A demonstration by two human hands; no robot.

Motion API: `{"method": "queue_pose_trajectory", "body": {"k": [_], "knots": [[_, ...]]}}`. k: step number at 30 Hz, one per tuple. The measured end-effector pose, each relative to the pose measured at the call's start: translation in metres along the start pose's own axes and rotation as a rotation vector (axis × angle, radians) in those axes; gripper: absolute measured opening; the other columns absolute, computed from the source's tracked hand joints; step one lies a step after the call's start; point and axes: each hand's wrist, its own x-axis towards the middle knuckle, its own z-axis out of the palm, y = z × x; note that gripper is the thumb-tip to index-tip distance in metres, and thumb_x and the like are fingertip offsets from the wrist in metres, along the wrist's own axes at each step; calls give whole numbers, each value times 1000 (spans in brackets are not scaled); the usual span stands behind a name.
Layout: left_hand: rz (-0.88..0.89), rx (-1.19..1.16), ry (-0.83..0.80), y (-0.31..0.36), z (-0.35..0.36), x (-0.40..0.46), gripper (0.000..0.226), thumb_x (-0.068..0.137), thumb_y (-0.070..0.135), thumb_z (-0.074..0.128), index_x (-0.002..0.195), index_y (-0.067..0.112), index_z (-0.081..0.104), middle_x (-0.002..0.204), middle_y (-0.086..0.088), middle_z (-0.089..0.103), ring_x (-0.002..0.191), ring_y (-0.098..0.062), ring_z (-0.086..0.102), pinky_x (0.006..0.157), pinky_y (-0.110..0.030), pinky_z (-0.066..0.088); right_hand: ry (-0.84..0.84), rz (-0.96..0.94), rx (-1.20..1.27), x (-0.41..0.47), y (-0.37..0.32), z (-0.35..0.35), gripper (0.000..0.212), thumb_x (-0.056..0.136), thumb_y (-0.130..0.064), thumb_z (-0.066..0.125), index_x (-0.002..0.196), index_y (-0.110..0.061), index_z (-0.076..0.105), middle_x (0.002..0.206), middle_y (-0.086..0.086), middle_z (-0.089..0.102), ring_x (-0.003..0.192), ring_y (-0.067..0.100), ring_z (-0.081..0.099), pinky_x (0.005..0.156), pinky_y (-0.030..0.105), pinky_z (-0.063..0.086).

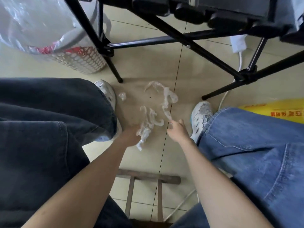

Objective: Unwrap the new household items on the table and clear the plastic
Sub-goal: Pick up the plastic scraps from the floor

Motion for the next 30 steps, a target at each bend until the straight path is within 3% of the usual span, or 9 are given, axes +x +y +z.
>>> {"method": "queue_pose_trajectory", "body": {"k": [2, 6, 12, 16, 19, 21, 23, 26, 30], "knots": [[-1, -17, 14, -1, 3, 5, 45, 101, 9, 34, 145, 7, 30, 134, -6, 46, 127, -23, 44, 78, -8, 34, -44, 19, -63, 7, 5, 5, 50, 92, -8, 43, 142, -13, 44, 139, 19, 33, 129, 37, 37, 107, 36, 34], [29, 1, 42, -1, 3, 12, 48, 95, 12, 40, 142, 14, 36, 144, -7, 40, 127, -25, 43, 87, -25, 37, -96, 51, -128, 16, 13, 18, 49, 89, -8, 44, 137, -13, 48, 149, 19, 27, 138, 36, 22, 110, 38, 30], [61, -7, 100, 1, -4, 24, 33, 95, 9, 44, 128, 3, 46, 129, -11, 49, 121, -26, 46, 94, -27, 36, 255, 4, 101, 19, 16, 18, 22, 85, 6, 46, 100, 2, 61, 106, 16, 60, 101, 35, 56, 75, 34, 40], [44, -74, 84, -4, 4, 24, 49, 95, 7, 47, 142, 8, 34, 141, -9, 41, 128, -24, 41, 92, -21, 34, 311, -35, 170, 18, 3, 10, 26, 86, 7, 44, 106, -3, 58, 104, 12, 67, 92, 34, 59, 64, 30, 31], [34, -149, 25, -13, 21, 21, 55, 91, 6, 53, 143, 14, 36, 153, -4, 27, 137, -21, 31, 91, -18, 34, 298, 6, 144, 14, -6, 4, 21, 88, -8, 45, 79, -5, 63, 89, 15, 67, 79, 31, 52, 59, 31, 30], [20, -125, -33, -18, 33, 19, 56, 92, 7, 52, 144, 17, 36, 158, -3, 13, 140, -21, 27, 90, -20, 37, 283, 65, 195, 13, -9, 5, 34, 90, -25, 46, 61, -9, 55, 74, 9, 64, 72, 28, 52, 53, 29, 30], [-2, -62, -32, -18, 43, 17, 57, 95, 10, 47, 149, 18, 28, 160, -4, 2, 142, -26, 24, 104, -28, 33, 289, 101, 235, 13, -10, 9, 44, 89, -35, 50, 52, -12, 46, 61, 3, 56, 64, 24, 50, 50, 25, 28], [-27, -114, 120, -14, 50, 19, 52, 96, 5, 45, 146, 5, 31, 155, -11, 24, 139, -27, 30, 107, -29, 29, 246, 128, 275, 14, -8, 13, 43, 88, -21, 56, 50, -14, 36, 54, 3, 44, 56, 23, 41, 48, 27, 26], [-85, -307, 311, -15, 43, 27, 35, 94, 13, 55, 128, 8, 57, 134, -5, 55, 119, -21, 52, 86, -18, 36, 159, 157, 486, 16, -1, 19, 37, 87, -5, 52, 58, -14, 30, 59, 2, 35, 64, 25, 31, 51, 31, 23]]}}
